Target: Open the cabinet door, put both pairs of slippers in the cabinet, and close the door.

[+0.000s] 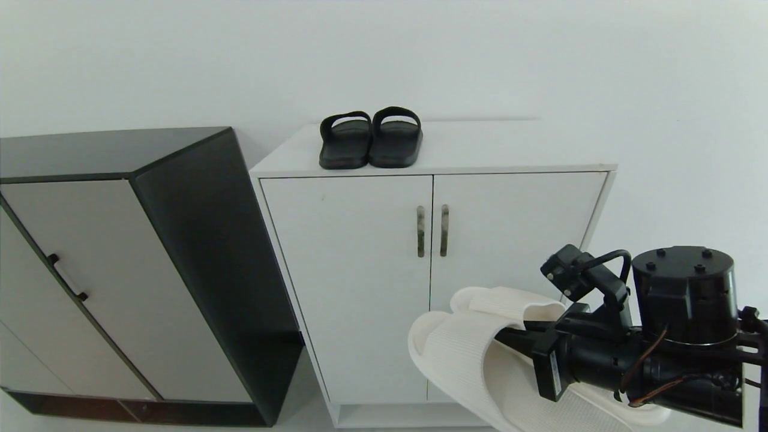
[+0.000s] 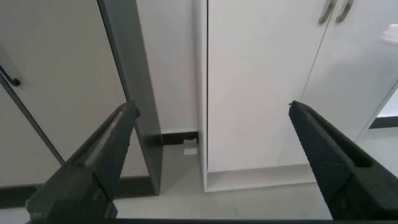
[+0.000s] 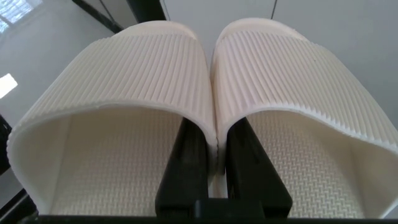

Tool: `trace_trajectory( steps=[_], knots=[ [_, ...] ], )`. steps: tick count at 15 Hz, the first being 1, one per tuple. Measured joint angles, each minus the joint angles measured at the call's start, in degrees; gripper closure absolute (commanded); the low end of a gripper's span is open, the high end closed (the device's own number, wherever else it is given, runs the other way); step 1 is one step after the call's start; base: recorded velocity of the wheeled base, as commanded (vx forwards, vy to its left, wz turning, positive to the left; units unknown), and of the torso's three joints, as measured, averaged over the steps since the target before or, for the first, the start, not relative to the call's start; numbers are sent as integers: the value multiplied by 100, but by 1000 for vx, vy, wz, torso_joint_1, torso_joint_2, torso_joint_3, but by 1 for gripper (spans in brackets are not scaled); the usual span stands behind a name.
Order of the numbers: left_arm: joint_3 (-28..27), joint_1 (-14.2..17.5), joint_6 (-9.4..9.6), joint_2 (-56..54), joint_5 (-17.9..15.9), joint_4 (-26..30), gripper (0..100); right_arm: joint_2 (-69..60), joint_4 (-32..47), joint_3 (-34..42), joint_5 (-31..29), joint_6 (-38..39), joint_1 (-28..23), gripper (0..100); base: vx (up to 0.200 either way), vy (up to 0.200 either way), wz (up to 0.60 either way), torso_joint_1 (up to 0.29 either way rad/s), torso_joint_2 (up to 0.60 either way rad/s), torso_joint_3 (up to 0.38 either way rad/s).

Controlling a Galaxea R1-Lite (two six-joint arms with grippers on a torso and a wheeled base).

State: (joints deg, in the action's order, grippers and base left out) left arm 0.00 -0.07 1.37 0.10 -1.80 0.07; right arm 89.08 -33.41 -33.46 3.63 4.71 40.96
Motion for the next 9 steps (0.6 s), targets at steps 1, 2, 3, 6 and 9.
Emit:
trace_trajectory(
  steps=[1,2,3,6,9],
  knots=[
    [0,0,35,0,-16,0,0,43,-169,96,-9,-17,-23,100,0,0,0,-129,471,330],
    [0,0,49,0,-20,2,0,95,-339,194,-13,-94,-30,100,0,0,0,-119,466,344],
    [0,0,20,0,-9,2,0,138,-441,268,-11,-138,-34,100,0,0,0,-100,452,339],
    [-13,0,13,17,-11,-15,0,194,-673,455,0,-176,-12,100,0,0,0,-85,452,360],
    [-132,-6,-13,89,-90,-23,0,222,-844,508,2,-197,11,100,0,0,0,-35,452,393]
  ],
)
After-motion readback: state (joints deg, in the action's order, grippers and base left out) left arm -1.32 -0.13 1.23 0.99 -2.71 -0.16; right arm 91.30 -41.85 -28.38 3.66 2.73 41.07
